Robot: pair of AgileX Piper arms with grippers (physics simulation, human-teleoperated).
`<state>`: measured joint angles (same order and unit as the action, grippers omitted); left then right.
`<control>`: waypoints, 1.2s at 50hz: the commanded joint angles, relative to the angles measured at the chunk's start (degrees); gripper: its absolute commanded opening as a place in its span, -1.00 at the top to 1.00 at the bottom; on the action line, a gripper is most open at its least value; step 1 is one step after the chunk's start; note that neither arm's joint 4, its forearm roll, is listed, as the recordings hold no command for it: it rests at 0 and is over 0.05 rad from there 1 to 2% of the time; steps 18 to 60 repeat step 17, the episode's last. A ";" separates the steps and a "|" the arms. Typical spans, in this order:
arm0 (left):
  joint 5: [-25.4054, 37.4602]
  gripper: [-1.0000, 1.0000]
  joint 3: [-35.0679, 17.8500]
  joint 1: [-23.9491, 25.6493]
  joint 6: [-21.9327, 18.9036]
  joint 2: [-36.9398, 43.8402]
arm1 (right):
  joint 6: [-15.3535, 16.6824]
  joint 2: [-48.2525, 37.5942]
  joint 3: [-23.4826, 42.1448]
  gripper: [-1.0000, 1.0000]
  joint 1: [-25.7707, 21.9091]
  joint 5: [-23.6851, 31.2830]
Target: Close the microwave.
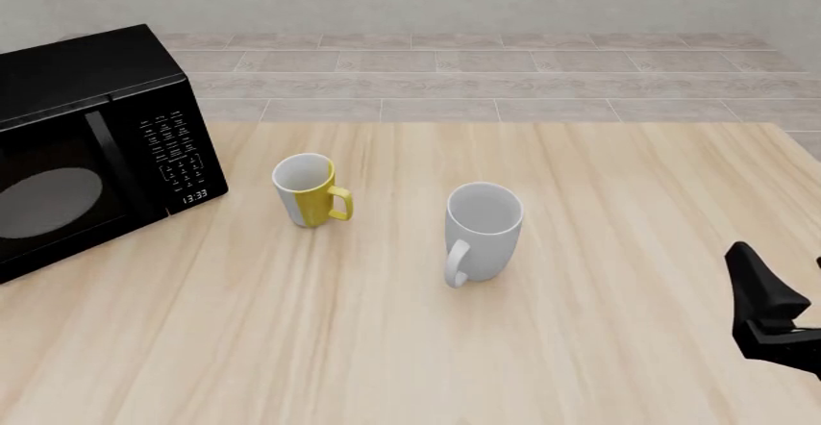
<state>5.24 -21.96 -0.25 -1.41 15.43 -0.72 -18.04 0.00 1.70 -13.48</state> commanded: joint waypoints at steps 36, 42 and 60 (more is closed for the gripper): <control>10.84 -1.00 2.15 -0.59 4.08 -15.43 | 0.05 -1.58 0.00 -1.00 -1.83 -2.66; 10.84 -1.00 2.15 -0.59 4.08 -15.43 | 0.05 -1.58 0.00 -1.00 -1.83 -2.66; 10.84 -1.00 2.15 -0.59 4.08 -15.43 | 0.05 -1.58 0.00 -1.00 -1.83 -2.66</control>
